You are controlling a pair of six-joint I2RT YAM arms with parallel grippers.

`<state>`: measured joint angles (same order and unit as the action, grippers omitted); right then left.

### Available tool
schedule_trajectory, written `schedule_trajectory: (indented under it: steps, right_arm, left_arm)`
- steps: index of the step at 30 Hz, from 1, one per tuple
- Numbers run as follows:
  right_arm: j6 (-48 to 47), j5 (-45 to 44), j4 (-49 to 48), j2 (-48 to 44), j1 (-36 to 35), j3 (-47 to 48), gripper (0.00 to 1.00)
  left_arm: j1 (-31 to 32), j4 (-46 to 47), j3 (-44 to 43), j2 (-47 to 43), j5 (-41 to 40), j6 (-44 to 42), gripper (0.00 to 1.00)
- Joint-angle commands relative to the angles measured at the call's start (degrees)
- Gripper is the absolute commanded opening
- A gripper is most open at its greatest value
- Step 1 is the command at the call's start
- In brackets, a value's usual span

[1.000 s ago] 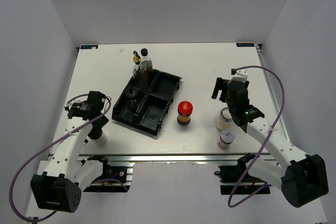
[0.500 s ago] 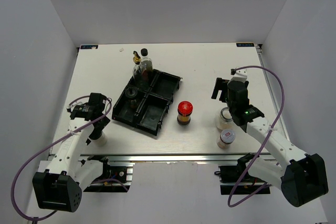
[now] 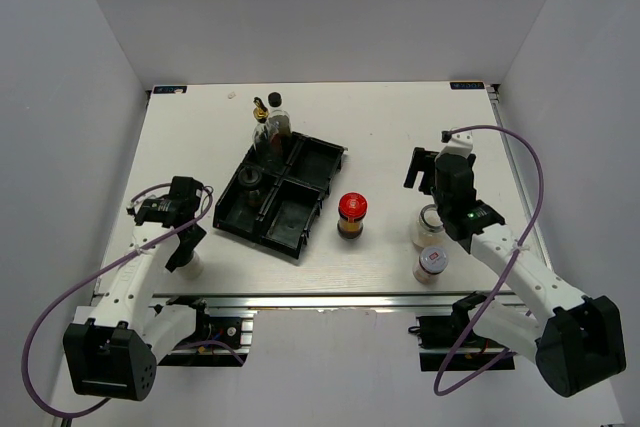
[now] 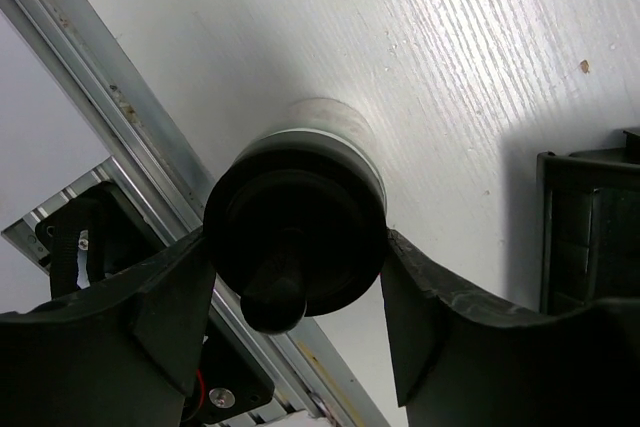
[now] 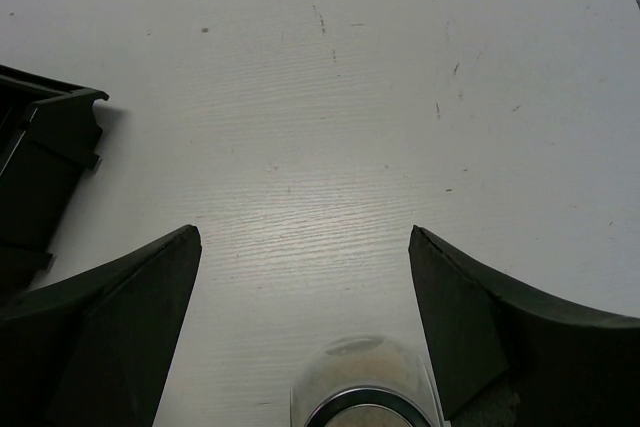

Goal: Organize the condiment bottles

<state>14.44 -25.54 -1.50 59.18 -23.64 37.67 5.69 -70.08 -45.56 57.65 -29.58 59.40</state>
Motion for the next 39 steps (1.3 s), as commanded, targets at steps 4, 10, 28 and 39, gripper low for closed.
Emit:
schedule_trajectory:
  steps: [4,10,28,39]
  right_arm:
    - [-1.1,-2.0,-3.2,-2.5,0.4,-0.6,0.89]
    - [-1.0,-1.7,-3.6,-4.0,0.5,-1.0,0.89]
    - [-0.9,-2.1,-3.4,-4.3,0.6,-1.0,0.9]
    - [-1.5,-0.8,-3.2,-3.6,0.8,-0.8,0.89]
  left_arm:
    - [-0.3,6.3,0.1,0.9,1.9,-1.0,0.49]
    - [-0.3,8.7,-0.2,3.3,4.4,-3.0,0.24]
    - [-0.3,11.1,-22.0,2.7,12.3,-19.9,0.07]
    - [0.9,18.8,-19.5,3.5,22.6,-23.5,0.07]
